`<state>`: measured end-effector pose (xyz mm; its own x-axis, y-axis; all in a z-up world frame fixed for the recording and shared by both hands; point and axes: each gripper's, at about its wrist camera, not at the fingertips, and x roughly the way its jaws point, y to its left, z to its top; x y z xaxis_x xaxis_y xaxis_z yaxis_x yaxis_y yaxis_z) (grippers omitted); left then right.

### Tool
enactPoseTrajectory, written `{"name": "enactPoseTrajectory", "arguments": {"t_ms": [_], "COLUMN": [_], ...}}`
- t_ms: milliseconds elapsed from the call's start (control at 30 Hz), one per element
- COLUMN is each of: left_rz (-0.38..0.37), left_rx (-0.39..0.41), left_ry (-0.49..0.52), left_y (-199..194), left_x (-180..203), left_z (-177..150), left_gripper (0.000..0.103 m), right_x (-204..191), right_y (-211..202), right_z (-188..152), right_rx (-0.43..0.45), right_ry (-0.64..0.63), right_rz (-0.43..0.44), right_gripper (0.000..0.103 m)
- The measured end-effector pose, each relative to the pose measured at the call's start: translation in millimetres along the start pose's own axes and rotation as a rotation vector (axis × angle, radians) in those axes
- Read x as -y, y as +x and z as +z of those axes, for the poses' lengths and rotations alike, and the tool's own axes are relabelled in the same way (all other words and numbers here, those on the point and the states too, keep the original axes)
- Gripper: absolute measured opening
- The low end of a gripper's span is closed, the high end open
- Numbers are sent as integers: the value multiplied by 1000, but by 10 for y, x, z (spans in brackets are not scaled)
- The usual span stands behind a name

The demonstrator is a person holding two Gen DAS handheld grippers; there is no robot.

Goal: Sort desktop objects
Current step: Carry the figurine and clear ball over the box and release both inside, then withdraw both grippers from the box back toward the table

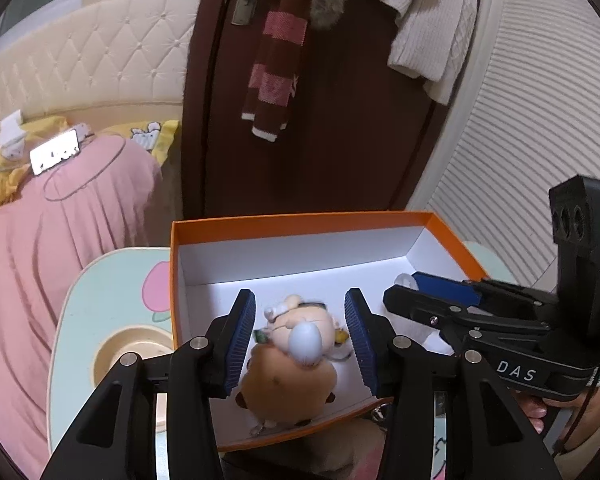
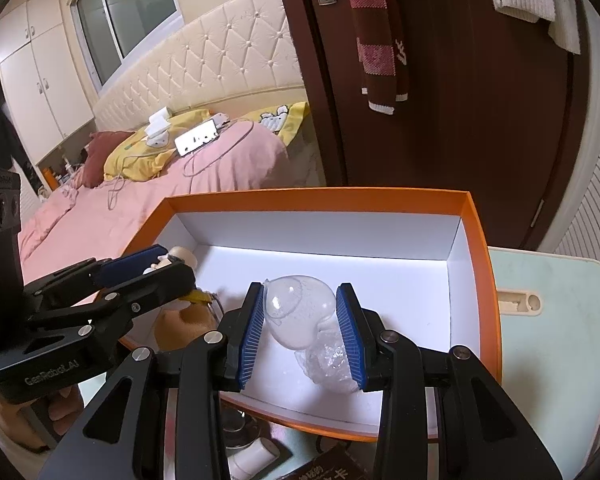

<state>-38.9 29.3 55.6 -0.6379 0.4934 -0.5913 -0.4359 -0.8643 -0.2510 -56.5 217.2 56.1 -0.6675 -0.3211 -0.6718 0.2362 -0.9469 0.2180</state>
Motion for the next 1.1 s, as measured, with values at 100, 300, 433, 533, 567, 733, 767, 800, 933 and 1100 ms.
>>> {"name": "enactPoseTrajectory", "arguments": {"t_ms": [100,300,433,533,567,733,767,800,933,1100], "left_rz": [-4,14,30,53,63,105,112,117,142,186], "left_rx": [25,87,88,79,72,29,20,11,-39,-84], "left_ry": [5,32,26,32,36,42,40,38,39,78], "left_y": [-56,-279,-423,-540,-579,-772,-803,-827,-846,-830], "left_x": [25,72,22,-20,-29,-38,-31,-23,20,106], "left_z": [-1,-17,-95,-207,-254,-559,-621,-683,-895,-1035], "left_gripper": [69,79,78,78,78,78,79,79,81,81], "right_x": [3,0,-3,-28,-36,-79,-85,-94,-115,-147], "right_y": [-41,-224,-347,-474,-517,-692,-714,-731,-771,-808], "right_z": [-8,-38,-59,-111,-128,-280,-318,-371,-601,-934], "right_rx": [9,46,69,79,82,75,72,64,12,-72], "right_ry": [13,52,78,68,65,54,53,50,43,28], "right_rz": [11,31,44,45,46,41,40,35,7,-43], "right_gripper": [39,39,39,39,39,39,39,39,39,40]}}
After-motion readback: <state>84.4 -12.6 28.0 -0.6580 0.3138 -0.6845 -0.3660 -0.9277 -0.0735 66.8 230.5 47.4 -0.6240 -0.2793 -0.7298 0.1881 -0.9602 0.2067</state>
